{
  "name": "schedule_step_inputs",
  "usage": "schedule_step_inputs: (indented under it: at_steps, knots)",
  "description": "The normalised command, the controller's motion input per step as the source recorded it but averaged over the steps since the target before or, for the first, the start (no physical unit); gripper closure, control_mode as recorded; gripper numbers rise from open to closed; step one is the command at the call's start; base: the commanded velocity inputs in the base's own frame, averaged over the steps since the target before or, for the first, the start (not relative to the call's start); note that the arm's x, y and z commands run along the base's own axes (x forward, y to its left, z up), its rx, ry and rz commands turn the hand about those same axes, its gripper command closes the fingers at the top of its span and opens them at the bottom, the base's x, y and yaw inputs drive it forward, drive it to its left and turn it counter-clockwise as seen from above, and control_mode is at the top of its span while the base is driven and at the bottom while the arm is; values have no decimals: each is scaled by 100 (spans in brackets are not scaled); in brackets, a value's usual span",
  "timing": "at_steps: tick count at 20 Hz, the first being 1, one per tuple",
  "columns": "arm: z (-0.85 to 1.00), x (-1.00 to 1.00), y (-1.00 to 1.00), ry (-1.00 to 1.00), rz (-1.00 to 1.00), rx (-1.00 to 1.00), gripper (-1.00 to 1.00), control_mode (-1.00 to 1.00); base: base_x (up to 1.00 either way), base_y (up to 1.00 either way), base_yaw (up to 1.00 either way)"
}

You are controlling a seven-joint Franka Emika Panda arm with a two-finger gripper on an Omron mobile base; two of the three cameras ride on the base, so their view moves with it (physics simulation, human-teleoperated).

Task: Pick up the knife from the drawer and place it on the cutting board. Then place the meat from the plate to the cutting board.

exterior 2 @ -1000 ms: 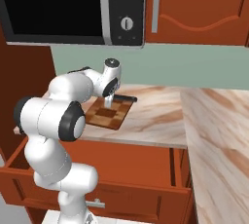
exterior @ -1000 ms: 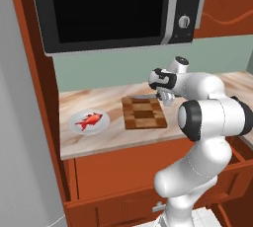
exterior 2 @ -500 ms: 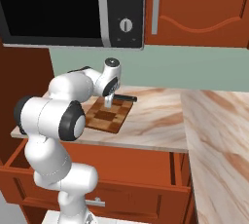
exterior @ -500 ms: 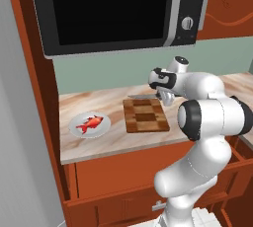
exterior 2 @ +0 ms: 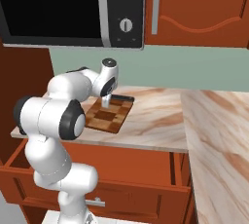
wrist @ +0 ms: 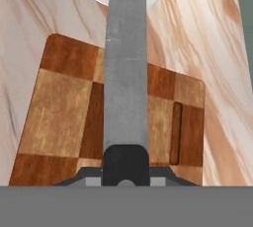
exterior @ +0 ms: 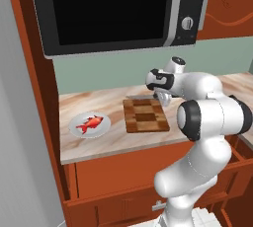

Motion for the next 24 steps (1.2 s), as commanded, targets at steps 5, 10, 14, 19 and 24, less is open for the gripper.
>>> schedule_step_inputs:
  at_steps: [5,10,14,19,24]
  knots:
    - [-13,17,11,7,0,-3,100,-100,0,0,0]
    - [-26,41,20,15,0,-7,100,-100,0,0,0]
    - [-35,27,4,6,0,-4,100,-100,0,0,0]
    - [-36,11,0,0,0,0,100,-100,0,0,0]
    - [-32,0,0,-3,0,0,100,-100,0,0,0]
